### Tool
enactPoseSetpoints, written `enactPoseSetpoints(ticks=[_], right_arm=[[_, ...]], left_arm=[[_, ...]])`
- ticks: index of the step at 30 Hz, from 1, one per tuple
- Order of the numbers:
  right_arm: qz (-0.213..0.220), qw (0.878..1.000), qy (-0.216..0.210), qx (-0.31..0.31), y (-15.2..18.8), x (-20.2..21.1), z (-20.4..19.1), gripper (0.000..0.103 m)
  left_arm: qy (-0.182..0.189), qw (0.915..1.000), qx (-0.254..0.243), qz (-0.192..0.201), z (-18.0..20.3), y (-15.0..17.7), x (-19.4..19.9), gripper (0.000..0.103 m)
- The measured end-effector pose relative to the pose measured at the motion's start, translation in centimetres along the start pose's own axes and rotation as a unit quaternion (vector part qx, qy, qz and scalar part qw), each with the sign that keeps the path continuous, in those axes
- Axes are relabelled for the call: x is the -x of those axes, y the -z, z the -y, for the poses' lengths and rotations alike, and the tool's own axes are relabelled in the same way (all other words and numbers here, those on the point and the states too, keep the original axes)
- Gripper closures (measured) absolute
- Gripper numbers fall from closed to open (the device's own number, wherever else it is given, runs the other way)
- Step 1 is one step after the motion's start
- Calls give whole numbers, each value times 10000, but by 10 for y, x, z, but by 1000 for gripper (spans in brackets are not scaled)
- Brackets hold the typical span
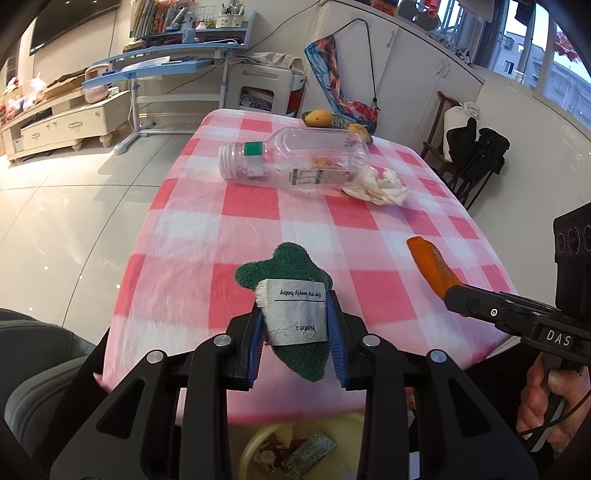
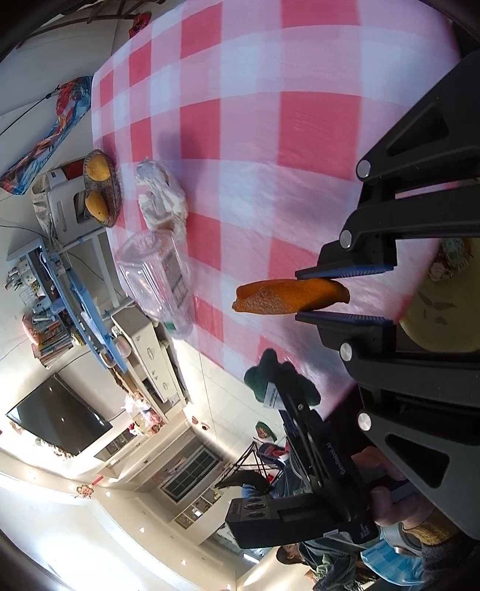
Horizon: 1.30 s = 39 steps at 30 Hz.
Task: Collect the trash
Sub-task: 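Carry the sponge and sausage over the bucket and open the right tool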
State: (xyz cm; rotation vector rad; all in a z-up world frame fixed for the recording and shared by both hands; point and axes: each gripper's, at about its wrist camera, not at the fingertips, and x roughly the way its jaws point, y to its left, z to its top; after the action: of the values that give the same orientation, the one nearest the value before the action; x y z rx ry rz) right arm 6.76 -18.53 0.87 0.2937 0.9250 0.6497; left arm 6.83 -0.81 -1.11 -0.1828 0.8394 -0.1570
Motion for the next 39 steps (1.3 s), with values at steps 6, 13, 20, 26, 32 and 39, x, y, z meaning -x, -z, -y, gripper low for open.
enactPoseSetpoints(ticks=[6, 13, 20, 26, 32, 39], right_arm=[[-15, 9999, -119, -28, 15, 8, -7, 86], [-83, 9997, -224, -39, 30, 14, -15, 86], [-287, 9990, -328, 56, 48, 16, -27, 86], [-463, 9979, -432, 121, 60, 17, -35, 85], [-694, 9961, -500, 208, 77, 16, -45, 85], [-1219, 9905, -391, 499, 100, 8, -58, 76]], left_arm=[[4, 9999, -136, -6, 12, 13, 14, 73], [-16, 9997, -236, 36, 22, 22, 29, 73], [-30, 9996, -289, 48, 27, 29, 39, 73], [-27, 9995, -312, 68, 30, 37, 51, 73], [-39, 9994, -350, 52, 33, 47, 60, 73], [-59, 9991, -357, -229, 34, 75, 66, 72]])
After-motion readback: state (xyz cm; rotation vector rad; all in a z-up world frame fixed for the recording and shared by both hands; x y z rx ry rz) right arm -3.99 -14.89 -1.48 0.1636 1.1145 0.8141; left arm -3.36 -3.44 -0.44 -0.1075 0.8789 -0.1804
